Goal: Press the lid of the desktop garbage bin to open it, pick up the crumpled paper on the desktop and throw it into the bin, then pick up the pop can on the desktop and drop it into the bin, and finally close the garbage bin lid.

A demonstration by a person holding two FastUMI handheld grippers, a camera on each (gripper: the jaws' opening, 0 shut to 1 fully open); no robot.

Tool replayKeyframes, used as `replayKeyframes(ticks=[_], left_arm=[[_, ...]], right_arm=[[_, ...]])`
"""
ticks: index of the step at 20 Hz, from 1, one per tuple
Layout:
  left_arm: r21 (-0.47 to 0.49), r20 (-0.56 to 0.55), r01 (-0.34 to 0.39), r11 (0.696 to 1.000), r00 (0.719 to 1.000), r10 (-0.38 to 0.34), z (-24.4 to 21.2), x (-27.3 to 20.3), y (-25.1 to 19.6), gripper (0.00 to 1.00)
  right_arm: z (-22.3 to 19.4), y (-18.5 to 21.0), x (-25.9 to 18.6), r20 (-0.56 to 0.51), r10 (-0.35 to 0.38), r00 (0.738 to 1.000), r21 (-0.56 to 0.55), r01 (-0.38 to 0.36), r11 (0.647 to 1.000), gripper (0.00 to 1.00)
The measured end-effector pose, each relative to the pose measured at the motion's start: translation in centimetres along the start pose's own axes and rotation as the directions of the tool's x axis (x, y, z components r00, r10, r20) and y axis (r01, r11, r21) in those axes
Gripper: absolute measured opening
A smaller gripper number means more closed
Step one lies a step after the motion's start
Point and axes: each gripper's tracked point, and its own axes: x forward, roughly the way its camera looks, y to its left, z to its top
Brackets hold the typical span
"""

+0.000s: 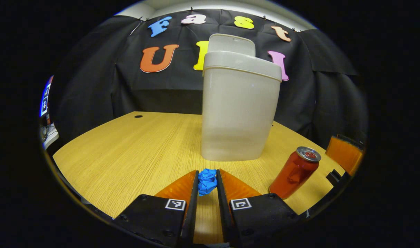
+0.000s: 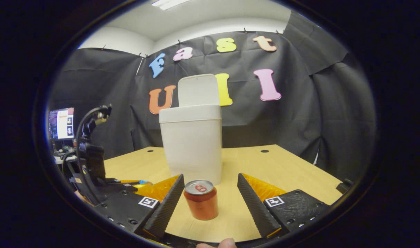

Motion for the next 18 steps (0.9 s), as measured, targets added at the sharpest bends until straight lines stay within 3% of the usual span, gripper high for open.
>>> replayKeyframes(ticks=[6, 18], left_arm=[[0.006, 0.075, -0.004, 1.0, 0.997, 0.003, 3.2, -1.3, 1.1, 0.33], [0.009, 0.162, -0.006, 1.0, 0.987, 0.004, 7.0, -2.8, 2.4, 0.33]], right_arm=[[-2.5, 1.2, 0.9, -0.054, 0.006, 0.999, -0.05, -0.009, 0.999, 0.96], [-7.9, 1.1, 3.6, -0.217, -0.009, 0.976, -0.005, 0.009, 1.0, 0.96]])
